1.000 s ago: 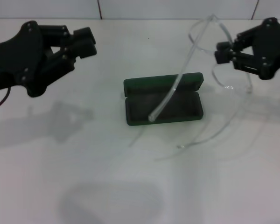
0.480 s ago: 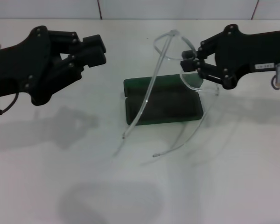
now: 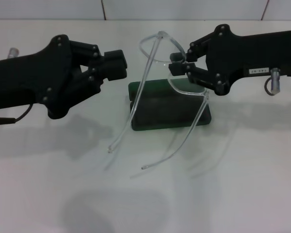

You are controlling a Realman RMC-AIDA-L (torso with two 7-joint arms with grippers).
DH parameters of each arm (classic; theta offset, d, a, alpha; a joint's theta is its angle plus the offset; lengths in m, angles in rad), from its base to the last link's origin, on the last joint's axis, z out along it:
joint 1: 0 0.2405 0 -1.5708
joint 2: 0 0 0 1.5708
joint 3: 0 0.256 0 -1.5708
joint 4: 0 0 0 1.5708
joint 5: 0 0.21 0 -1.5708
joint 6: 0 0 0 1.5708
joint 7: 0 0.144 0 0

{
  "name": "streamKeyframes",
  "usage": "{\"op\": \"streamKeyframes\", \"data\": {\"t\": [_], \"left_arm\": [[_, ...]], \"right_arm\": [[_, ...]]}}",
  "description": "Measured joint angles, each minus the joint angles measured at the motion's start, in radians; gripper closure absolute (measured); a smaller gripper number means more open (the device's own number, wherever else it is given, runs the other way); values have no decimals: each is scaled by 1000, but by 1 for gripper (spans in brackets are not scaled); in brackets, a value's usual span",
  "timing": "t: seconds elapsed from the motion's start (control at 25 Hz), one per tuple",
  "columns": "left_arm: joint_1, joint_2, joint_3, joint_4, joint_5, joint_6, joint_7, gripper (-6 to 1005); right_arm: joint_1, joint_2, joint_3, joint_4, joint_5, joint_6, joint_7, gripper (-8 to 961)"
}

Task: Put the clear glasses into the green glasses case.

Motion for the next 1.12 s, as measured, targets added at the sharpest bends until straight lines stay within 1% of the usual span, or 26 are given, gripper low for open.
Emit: {"op": "streamKeyframes", "data": {"t": [0.48, 0.76, 0.92, 1.12], "left_arm": [[4, -5, 27, -13, 5, -1, 14, 931], [0, -12, 73, -13, 4, -1, 24, 931], [0, -18, 76, -13, 3, -1, 26, 931], [2, -20, 76, -13, 0, -1, 30, 931]], "right_arm": [[-6, -1, -44, 21, 77, -10, -71, 840], [17, 0, -49, 88, 145, -11, -133, 840], [23, -1, -50, 104, 168, -12, -148, 841], [23, -1, -62, 106, 180, -15, -155, 841]]}}
